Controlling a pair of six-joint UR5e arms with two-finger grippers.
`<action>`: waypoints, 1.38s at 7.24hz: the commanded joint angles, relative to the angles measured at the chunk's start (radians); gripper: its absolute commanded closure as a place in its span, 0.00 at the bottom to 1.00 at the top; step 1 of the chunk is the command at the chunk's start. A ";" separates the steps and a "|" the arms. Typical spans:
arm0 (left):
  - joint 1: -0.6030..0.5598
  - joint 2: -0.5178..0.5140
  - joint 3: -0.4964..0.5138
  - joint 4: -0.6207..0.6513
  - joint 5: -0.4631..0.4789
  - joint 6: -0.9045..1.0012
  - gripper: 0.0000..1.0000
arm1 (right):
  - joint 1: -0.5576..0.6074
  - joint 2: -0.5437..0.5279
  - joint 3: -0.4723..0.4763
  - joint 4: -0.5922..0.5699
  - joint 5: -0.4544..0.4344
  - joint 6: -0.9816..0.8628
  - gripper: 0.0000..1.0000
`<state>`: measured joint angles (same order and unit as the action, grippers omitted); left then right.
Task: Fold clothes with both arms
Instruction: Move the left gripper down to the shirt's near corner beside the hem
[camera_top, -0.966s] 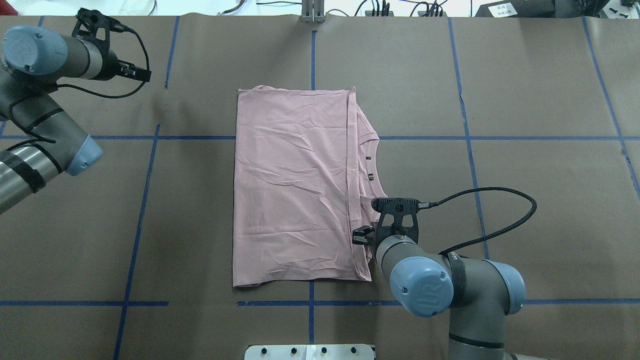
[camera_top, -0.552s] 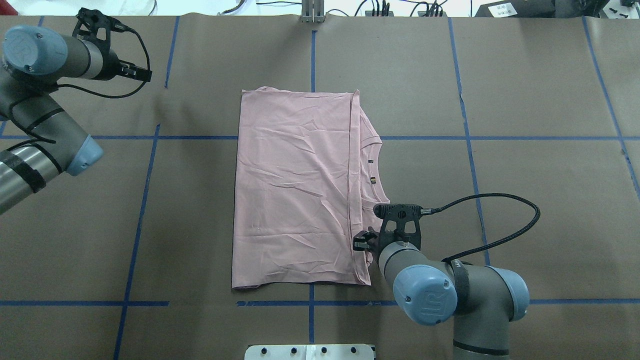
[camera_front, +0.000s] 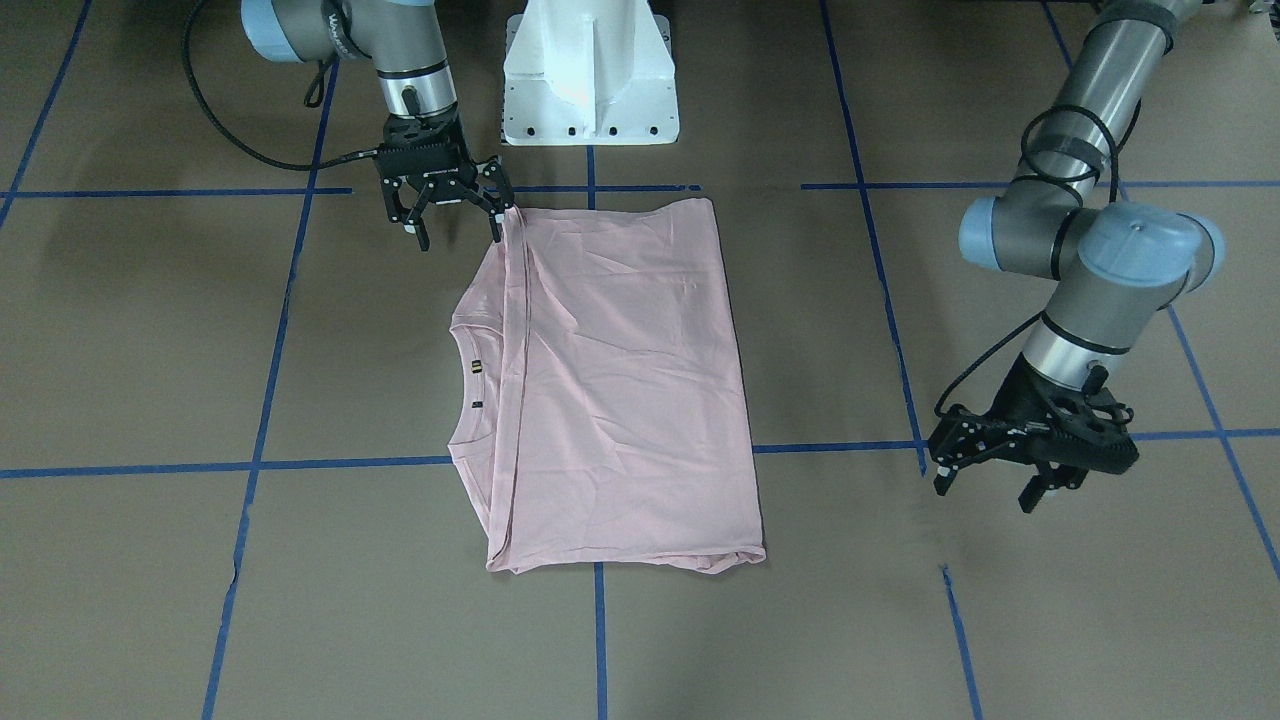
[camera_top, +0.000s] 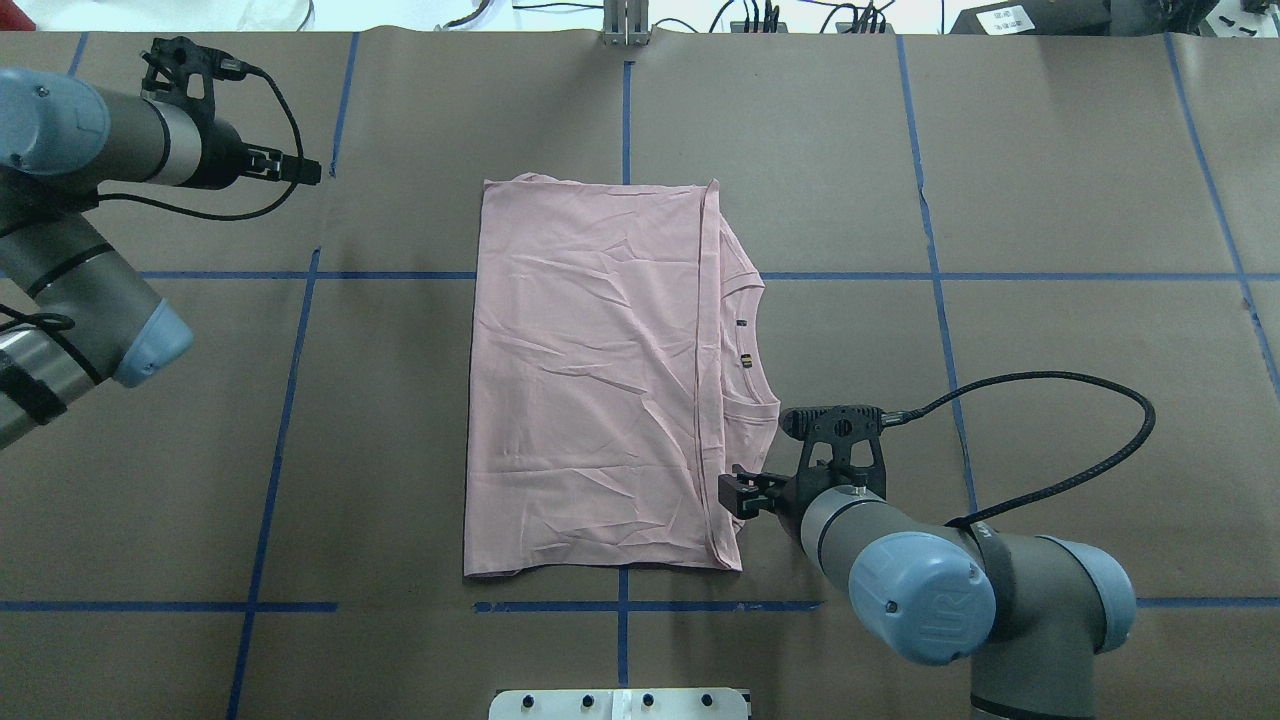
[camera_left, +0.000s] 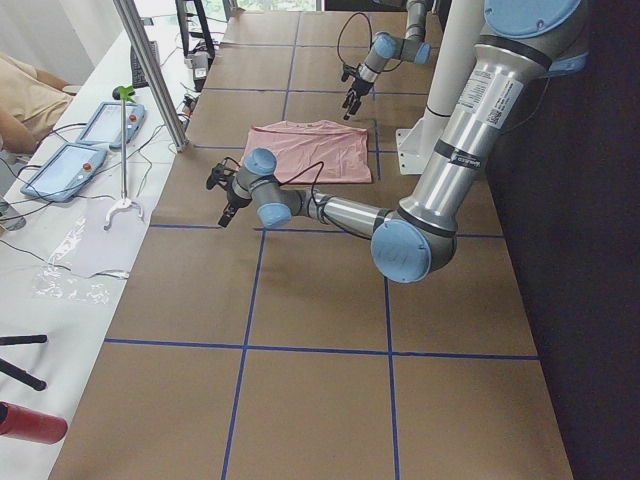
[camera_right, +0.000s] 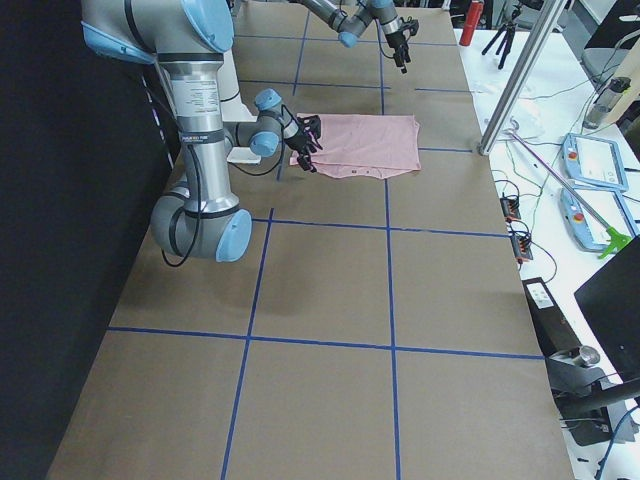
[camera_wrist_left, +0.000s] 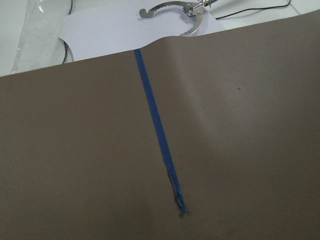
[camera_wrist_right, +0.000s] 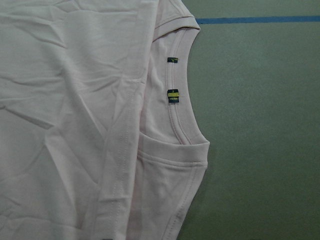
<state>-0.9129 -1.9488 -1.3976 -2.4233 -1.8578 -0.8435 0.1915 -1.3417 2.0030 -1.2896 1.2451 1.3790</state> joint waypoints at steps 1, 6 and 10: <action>0.153 0.149 -0.261 0.010 0.008 -0.255 0.00 | -0.003 -0.010 0.023 0.003 -0.001 0.008 0.00; 0.643 0.289 -0.589 0.167 0.380 -0.849 0.01 | -0.003 -0.005 0.020 0.004 -0.006 0.025 0.00; 0.735 0.174 -0.572 0.360 0.428 -1.028 0.36 | -0.003 -0.007 0.020 0.006 -0.006 0.025 0.00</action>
<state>-0.2013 -1.7635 -1.9743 -2.0878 -1.4335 -1.8521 0.1887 -1.3471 2.0233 -1.2840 1.2395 1.4036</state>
